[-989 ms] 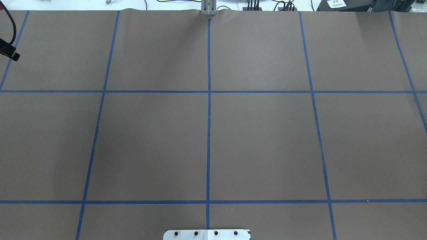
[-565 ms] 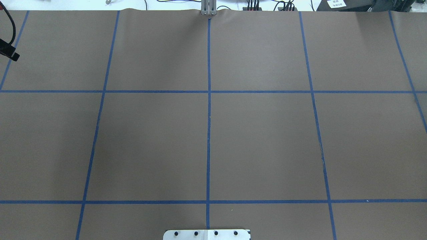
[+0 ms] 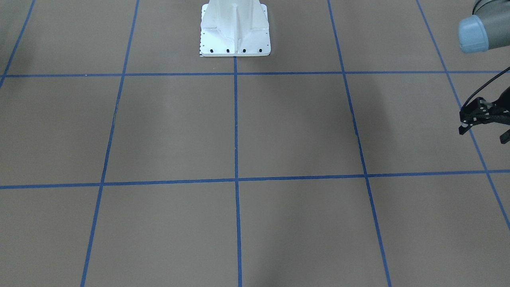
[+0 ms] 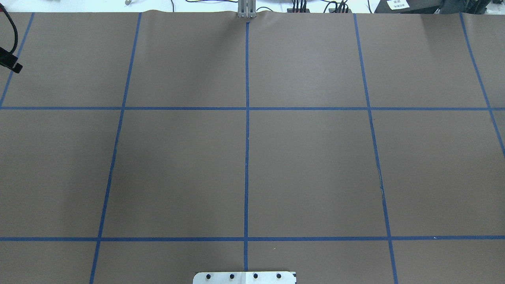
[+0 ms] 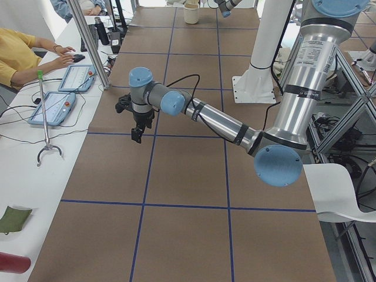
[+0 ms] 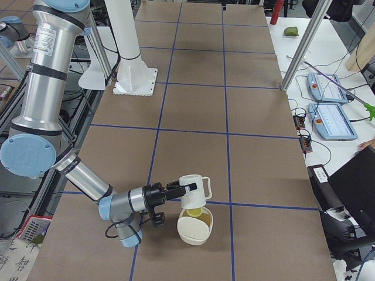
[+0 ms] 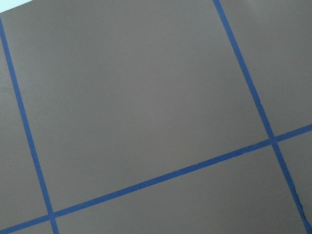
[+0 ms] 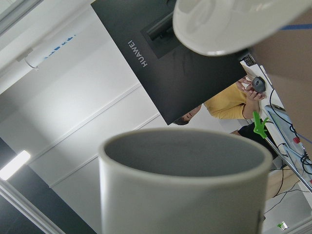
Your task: Left arm hands cup to right arm to dump lemon
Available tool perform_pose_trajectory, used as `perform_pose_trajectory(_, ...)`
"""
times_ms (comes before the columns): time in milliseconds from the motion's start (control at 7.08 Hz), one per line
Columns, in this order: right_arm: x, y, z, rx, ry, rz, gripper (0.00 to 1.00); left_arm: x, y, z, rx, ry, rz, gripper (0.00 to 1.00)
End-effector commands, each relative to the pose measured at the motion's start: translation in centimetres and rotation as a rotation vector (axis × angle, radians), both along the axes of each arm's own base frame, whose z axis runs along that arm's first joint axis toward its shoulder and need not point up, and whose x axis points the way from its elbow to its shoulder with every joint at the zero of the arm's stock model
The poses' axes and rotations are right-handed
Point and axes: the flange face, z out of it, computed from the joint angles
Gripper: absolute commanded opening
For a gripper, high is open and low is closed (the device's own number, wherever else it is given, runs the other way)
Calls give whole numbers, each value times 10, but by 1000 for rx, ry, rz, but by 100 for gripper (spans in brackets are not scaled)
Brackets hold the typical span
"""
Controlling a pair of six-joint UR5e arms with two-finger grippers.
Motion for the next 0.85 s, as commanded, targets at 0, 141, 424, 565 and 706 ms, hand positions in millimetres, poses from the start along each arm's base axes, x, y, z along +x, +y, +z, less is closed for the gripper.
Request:
perform_pose_trajectory(0,-1,-1,0,2,4,0,0,0,0,0,-1,0,-1,100)
perform_pose_trajectory(141,-2,-1,0,2,28,-7,6,0,0,1,-3,-1,-1,100)
perform_pose_trajectory(424,-17,2,-4,61,265,-91,5,0,0,3,-6,-1,-1,100)
perform_pose_trajectory(565,-24,2,-7,100,404,-115,3,0,0,3,-6,-1,-1,100)
perform_pose_trajectory(706,-25,7,-7,135,534,-99,2,0,0,3,-6,-1,-1,100)
